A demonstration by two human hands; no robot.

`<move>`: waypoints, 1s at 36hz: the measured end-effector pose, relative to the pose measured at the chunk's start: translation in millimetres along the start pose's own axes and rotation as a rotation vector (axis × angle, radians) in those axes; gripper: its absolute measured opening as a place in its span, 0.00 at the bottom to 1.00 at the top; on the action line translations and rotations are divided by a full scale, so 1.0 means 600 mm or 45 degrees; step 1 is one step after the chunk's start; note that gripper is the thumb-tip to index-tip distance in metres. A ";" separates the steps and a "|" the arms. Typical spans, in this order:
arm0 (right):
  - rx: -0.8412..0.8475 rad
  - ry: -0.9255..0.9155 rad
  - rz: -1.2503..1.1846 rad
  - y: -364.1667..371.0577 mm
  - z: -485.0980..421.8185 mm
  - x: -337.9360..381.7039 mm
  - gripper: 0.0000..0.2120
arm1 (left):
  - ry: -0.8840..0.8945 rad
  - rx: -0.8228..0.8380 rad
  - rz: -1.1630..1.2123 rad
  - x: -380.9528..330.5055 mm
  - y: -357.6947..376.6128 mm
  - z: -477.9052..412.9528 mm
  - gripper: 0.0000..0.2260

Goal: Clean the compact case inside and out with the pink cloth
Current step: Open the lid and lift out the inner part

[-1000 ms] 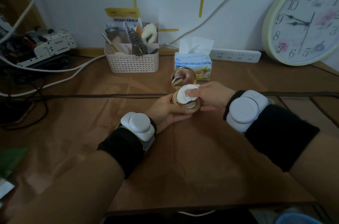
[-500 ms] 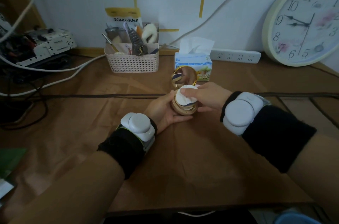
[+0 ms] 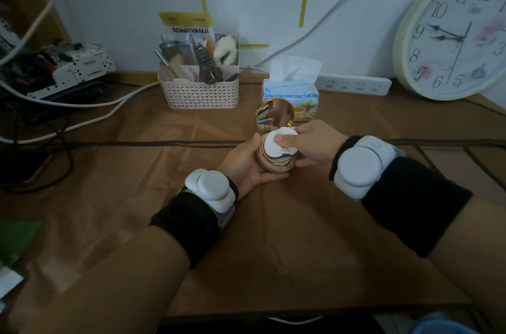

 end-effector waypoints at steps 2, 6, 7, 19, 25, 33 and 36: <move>0.033 0.030 -0.084 0.001 0.003 -0.001 0.22 | 0.012 -0.014 0.016 -0.002 -0.002 0.001 0.19; 0.119 0.067 -0.411 -0.005 0.016 0.006 0.19 | 0.037 -0.058 0.098 -0.005 -0.006 0.000 0.18; 0.119 0.070 -0.409 -0.009 0.018 0.007 0.20 | 0.035 -0.062 0.097 -0.005 -0.004 -0.001 0.18; 0.020 0.010 -0.326 -0.012 0.011 0.004 0.22 | 0.033 -0.071 0.076 -0.006 -0.001 0.003 0.19; 0.004 -0.019 -0.536 -0.023 0.012 0.011 0.20 | 0.021 -0.071 0.058 -0.005 0.000 0.005 0.18; 0.039 -0.005 -0.738 -0.042 0.022 0.006 0.18 | 0.022 -0.071 0.071 -0.005 -0.003 0.002 0.20; -0.044 0.026 -0.801 -0.058 0.022 -0.007 0.18 | 0.026 -0.067 0.085 -0.005 -0.004 0.001 0.19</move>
Point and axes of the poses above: each hand's wrist, its own z-axis away from the middle knuckle, its own y-axis out of the palm, x = y × z, the point moved 8 cm from there along -z, towards the middle knuckle, and after that the axes turned 1 degree about x, right-handed, at the moved point
